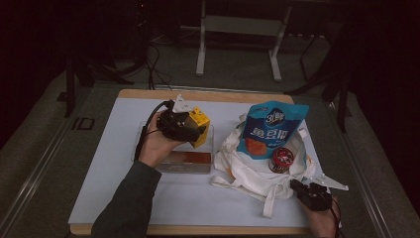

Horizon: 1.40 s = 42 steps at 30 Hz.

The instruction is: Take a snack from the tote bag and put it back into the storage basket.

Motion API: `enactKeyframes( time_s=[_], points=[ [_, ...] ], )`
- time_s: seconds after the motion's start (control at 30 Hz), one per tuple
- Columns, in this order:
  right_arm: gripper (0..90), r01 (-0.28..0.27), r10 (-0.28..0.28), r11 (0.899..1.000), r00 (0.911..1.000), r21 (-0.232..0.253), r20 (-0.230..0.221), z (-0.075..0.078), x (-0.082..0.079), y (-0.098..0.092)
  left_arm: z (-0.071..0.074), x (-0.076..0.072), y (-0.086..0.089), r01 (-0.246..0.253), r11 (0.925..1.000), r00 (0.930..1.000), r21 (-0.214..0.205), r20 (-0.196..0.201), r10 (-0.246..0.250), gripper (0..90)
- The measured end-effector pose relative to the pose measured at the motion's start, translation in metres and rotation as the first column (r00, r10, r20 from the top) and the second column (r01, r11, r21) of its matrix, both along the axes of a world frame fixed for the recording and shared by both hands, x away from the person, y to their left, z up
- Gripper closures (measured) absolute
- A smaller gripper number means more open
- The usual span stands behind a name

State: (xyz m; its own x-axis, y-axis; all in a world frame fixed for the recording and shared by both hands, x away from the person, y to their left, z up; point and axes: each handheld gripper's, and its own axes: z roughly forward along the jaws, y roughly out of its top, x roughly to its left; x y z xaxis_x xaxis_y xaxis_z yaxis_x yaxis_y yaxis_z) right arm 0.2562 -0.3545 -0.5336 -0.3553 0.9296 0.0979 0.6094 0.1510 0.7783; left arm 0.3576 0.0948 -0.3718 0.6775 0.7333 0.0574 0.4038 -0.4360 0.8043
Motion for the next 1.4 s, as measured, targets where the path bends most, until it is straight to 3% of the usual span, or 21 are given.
enactKeyframes(
  time_s=[0.1, 0.27, 0.67, 0.87, 0.9, 1.2, 1.27, 1.3, 1.4],
  points=[
    [82.3, 0.001, -0.001, 1.0, 1.0, 0.001, -0.001, 0.0, 0.0, 0.0, -0.005, 0.002, 0.006, -0.031, 0.9995, 0.9995, -0.007, -0.002, 0.031, 28.6],
    [82.3, 0.001, -0.001, 1.0, 1.0, 0.001, -0.001, 0.0, 0.0, 0.0, -0.008, 0.003, 0.011, -0.074, 0.9966, 0.9972, 0.035, 0.009, 0.074, 28.6],
    [82.3, 0.002, -0.002, 1.0, 1.0, 0.002, -0.002, 0.0, 0.0, 0.0, -0.015, 0.006, 0.026, -0.129, 0.9916, 0.9916, 0.006, 0.007, 0.129, 28.6],
    [82.3, 0.001, -0.001, 1.0, 1.0, 0.002, -0.002, 0.0, 0.0, 0.0, -0.022, 0.008, 0.033, -0.151, 0.9884, 0.9885, 0.019, -0.007, 0.151, 28.6],
    [82.3, 0.002, -0.002, 1.0, 1.0, 0.002, -0.002, 0.0, 0.0, 0.0, -0.026, 0.008, 0.038, -0.169, 0.985, 0.9855, 0.035, -0.01, 0.17, 28.6],
    [82.2, 0.003, -0.003, 1.0, 1.0, 0.003, -0.003, 0.0, 0.0, 0.0, -0.031, 0.006, 0.059, -0.225, 0.9736, 0.9742, 0.036, -0.007, 0.226, 28.5],
    [82.2, 0.003, -0.003, 1.0, 1.0, 0.003, -0.002, 0.0, 0.0, 0.0, -0.031, 0.006, 0.059, -0.225, 0.9736, 0.9742, 0.036, -0.007, 0.226, 28.5],
    [82.2, 0.003, -0.003, 1.0, 1.0, 0.002, -0.002, 0.0, 0.0, 0.0, -0.034, 0.005, 0.068, -0.254, 0.9666, 0.967, 0.031, -0.007, 0.255, 28.5],
    [82.2, 0.003, -0.003, 1.0, 1.0, 0.001, -0.001, 0.0, 0.0, 0.0, -0.038, 0.005, 0.073, -0.265, 0.9634, 0.9641, 0.043, -0.012, 0.265, 28.5]
  ],
)
